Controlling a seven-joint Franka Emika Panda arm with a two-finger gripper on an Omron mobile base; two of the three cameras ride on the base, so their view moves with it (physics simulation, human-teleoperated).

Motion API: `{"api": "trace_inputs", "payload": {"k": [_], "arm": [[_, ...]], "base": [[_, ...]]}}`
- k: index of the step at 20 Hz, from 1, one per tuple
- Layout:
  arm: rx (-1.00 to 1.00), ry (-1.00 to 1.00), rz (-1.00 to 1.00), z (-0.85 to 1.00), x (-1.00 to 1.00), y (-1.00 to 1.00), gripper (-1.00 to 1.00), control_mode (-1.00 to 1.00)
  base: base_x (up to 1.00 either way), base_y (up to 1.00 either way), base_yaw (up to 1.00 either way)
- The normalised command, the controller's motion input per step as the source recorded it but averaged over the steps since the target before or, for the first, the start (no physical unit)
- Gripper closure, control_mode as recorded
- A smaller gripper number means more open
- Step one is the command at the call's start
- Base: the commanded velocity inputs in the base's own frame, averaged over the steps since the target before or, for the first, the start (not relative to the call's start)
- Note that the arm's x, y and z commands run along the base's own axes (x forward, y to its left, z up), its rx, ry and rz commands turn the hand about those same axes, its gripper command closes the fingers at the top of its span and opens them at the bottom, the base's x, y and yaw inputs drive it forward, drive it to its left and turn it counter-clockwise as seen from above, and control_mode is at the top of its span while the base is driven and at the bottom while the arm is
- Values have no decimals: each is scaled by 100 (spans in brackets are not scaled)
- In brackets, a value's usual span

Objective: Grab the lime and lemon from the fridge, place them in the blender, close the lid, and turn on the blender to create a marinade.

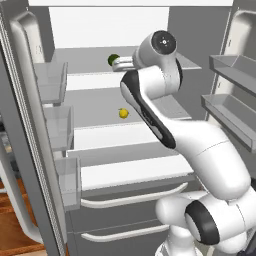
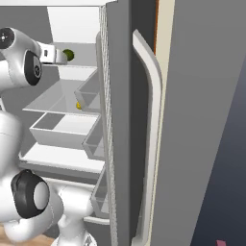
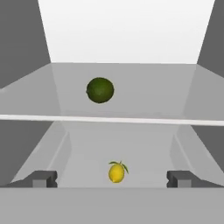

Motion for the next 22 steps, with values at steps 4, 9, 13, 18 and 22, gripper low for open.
{"api": "trace_inputs", "payload": {"k": [4, 9, 13, 18, 22], "arm": [[0, 0, 0, -11, 32, 9, -100, -100], [0, 0, 0, -19, 41, 5, -100, -100], [0, 0, 0, -8, 41, 3, -100, -100], [0, 0, 0, 0, 38, 11, -100, -100], [0, 0, 0, 0, 36, 9, -100, -100]], "base": [[0, 0, 0], [0, 0, 0], [0, 0, 0], [0, 0, 0], [0, 0, 0]]}}
